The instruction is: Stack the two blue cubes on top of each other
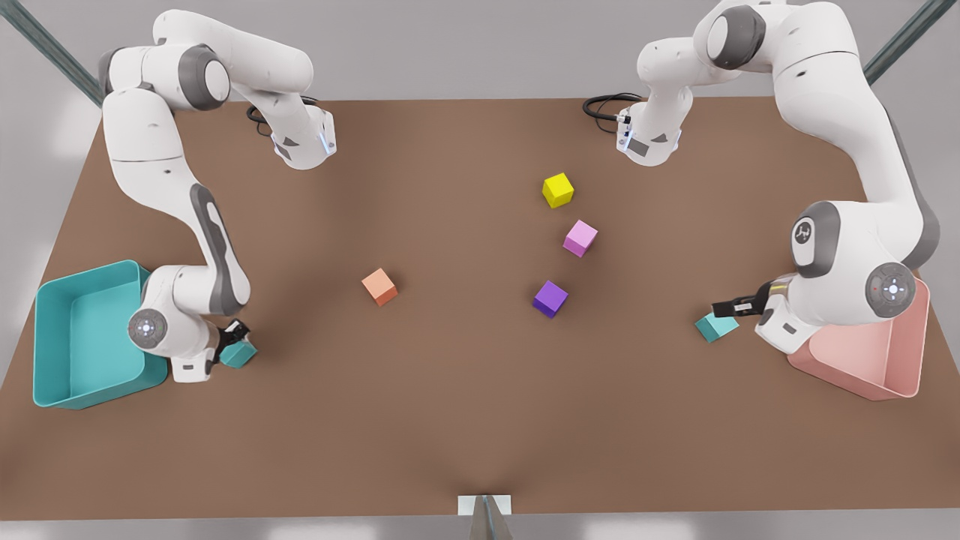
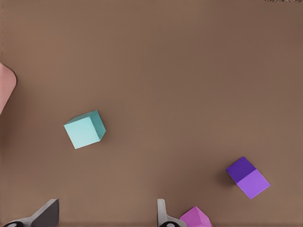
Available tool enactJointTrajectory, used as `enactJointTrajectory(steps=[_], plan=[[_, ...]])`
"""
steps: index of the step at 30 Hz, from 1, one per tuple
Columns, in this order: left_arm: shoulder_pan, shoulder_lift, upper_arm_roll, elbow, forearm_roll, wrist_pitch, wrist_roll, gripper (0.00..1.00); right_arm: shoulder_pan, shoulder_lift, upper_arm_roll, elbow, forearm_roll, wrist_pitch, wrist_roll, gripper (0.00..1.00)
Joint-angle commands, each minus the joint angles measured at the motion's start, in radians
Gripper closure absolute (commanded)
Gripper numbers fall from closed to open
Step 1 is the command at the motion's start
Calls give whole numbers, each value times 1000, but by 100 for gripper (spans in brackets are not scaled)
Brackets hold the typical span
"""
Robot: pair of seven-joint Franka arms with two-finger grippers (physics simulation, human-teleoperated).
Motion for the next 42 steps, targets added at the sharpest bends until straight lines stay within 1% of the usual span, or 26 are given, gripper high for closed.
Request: enactJointTrajectory(steps=[1, 2, 3, 4, 5, 7, 8, 9, 10, 11, 12, 13, 14, 16, 19, 20, 22, 23, 24, 26, 30, 33, 38, 39, 40, 42], plan=[[-1, 0, 0, 0, 0, -1, -11, 0, 6, -51, 34, 3, -13, -105, -20, 79], [1, 5, 0, 4, -1, 0, -9, 0, 35, -95, 80, 58, -7, -216, 13, 79], [-1, 6, 0, 6, -1, 0, -9, 0, 52, -100, 154, 152, -7, -337, 81, 79], [1, 8, 0, 6, 0, 0, -9, 0, 107, -95, 229, 253, -7, -409, 197, 79], [16, 12, 1, 7, -1, -3, 1, 0, 198, -75, 254, 328, -7, -408, 306, 79], [27, 12, 1, 6, 0, -1, 0, 0, 409, -8, 254, 506, -1, -409, 461, 79], [30, 12, 1, 6, 2, -1, 0, 0, 475, 14, 252, 543, 12, -408, 506, 79], [36, 25, 21, 7, 2, 5, -3, 0, 560, 66, 252, 632, 12, -408, 573, 79], [47, 32, 55, -5, 4, 68, -6, 0, 647, 104, 243, 683, 10, -405, 635, 79], [68, 43, 55, -20, -9, 78, -14, 0, 696, 120, 239, 684, 9, -406, 662, 79], [62, 45, 56, -83, 4, 169, -35, 0, 755, 141, 235, 684, 1, -406, 724, 79], [90, 5, 55, -216, 39, 327, -32, 0, 787, 161, 229, 677, -4, -408, 741, 79], [160, 20, 53, -270, 2, 425, -49, 0, 807, 166, 232, 667, -54, -435, 776, 79], [173, 69, 50, -272, -26, 466, -54, 0, 813, 170, 232, 600, -82, -431, 805, 79], [156, 92, 49, -280, -24, 499, -60, 0, 814, 164, 242, 482, -133, -373, 863, 79], [156, 95, 49, -333, -19, 565, -60, 0, 816, 166, 245, 445, -133, -311, 896, 79], [156, 95, 47, -379, -19, 604, -75, 0, 822, 173, 255, 403, -133, -215, 968, 79], [150, 86, 47, -442, -19, 673, -101, 0, 830, 182, 257, 388, -133, -176, 995, 79], [136, 60, 44, -482, -19, 681, -140, 0, 836, 204, 257, 385, -133, -133, 1027, 79], [139, 28, 44, -608, -21, 801, -143, 0, 845, 228, 257, 385, -163, -118, 1070, 79], [139, 35, 41, -634, -21, 836, -143, 0, 847, 236, 257, 331, -203, -67, 1115, 79], [137, 63, 41, -632, -21, 864, -143, 0, 828, 186, 257, 224, -225, -69, 1113, 79], [134, 100, 41, -628, -21, 864, -143, 0, 825, 195, 255, 212, -249, -61, 1115, 79], [134, 107, 41, -625, -21, 864, -141, 0, 821, 195, 255, 212, -258, -61, 1112, 49], [134, 114, 41, -623, -21, 864, -141, 0, 819, 195, 255, 212, -275, -59, 1115, 25], [133, 124, 41, -623, -21, 862, -141, 0, 818, 195, 255, 212, -275, -59, 1115, 21]])
